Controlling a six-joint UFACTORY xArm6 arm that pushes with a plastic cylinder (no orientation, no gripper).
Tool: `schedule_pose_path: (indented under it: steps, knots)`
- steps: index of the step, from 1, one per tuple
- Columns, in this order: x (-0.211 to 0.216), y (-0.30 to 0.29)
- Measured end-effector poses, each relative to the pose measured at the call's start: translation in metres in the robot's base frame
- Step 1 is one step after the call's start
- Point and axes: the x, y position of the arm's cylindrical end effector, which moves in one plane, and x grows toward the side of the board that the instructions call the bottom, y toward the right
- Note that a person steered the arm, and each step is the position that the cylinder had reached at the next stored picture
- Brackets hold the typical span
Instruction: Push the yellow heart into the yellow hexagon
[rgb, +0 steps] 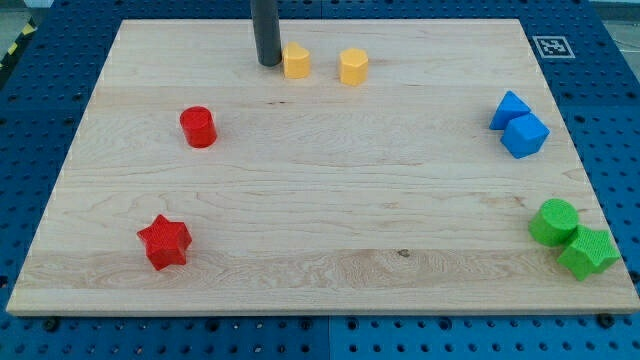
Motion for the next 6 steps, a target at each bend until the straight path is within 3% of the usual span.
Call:
schedule_pose_path:
  steps: [1, 3, 5, 6]
  knots:
    - [0.004, 0.023]
    - [0.009, 0.012]
    - [0.009, 0.059]
    - [0.009, 0.012]
